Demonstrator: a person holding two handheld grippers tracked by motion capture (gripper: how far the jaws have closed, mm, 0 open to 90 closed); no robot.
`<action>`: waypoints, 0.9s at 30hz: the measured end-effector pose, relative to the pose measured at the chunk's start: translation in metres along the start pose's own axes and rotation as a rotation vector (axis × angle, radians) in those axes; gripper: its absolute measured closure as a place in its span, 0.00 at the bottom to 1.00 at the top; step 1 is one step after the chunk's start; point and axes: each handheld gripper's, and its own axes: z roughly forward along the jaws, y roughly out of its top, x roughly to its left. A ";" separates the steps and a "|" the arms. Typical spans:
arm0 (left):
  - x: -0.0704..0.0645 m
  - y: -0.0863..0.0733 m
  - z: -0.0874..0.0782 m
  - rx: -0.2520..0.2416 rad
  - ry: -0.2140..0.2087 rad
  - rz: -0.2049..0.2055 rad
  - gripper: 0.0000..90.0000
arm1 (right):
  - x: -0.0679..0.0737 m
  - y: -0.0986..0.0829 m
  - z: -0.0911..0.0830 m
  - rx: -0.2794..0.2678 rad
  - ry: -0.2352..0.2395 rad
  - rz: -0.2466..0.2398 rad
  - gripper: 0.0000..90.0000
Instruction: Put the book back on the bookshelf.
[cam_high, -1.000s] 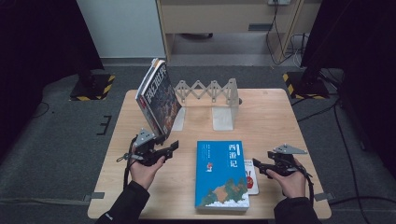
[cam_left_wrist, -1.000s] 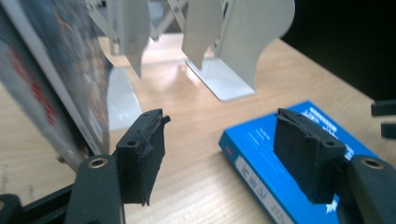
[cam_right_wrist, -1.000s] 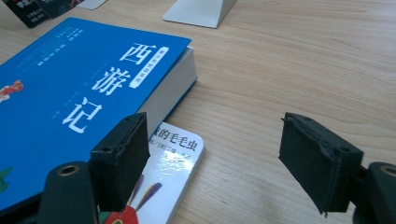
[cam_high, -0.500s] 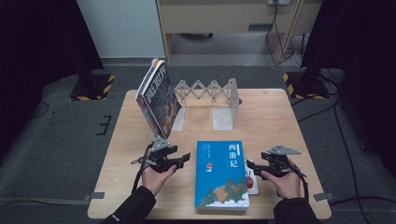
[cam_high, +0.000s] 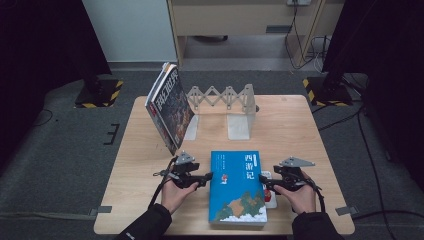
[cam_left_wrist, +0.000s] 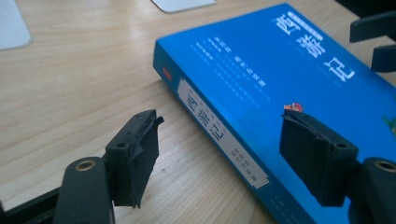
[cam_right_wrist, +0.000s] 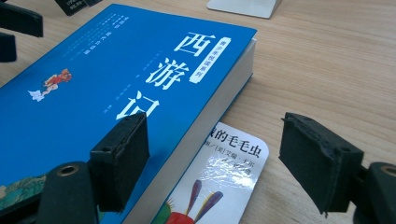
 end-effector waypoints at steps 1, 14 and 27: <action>-0.001 -0.001 0.002 0.004 -0.002 -0.003 0.30 | 0.001 0.000 0.001 0.000 0.004 0.003 0.27; -0.001 -0.004 0.020 0.012 -0.098 -0.067 0.24 | 0.009 -0.002 0.008 0.018 0.048 0.012 0.27; 0.001 -0.008 0.035 -0.005 -0.181 -0.127 0.17 | 0.015 -0.003 0.016 0.023 0.082 0.035 0.26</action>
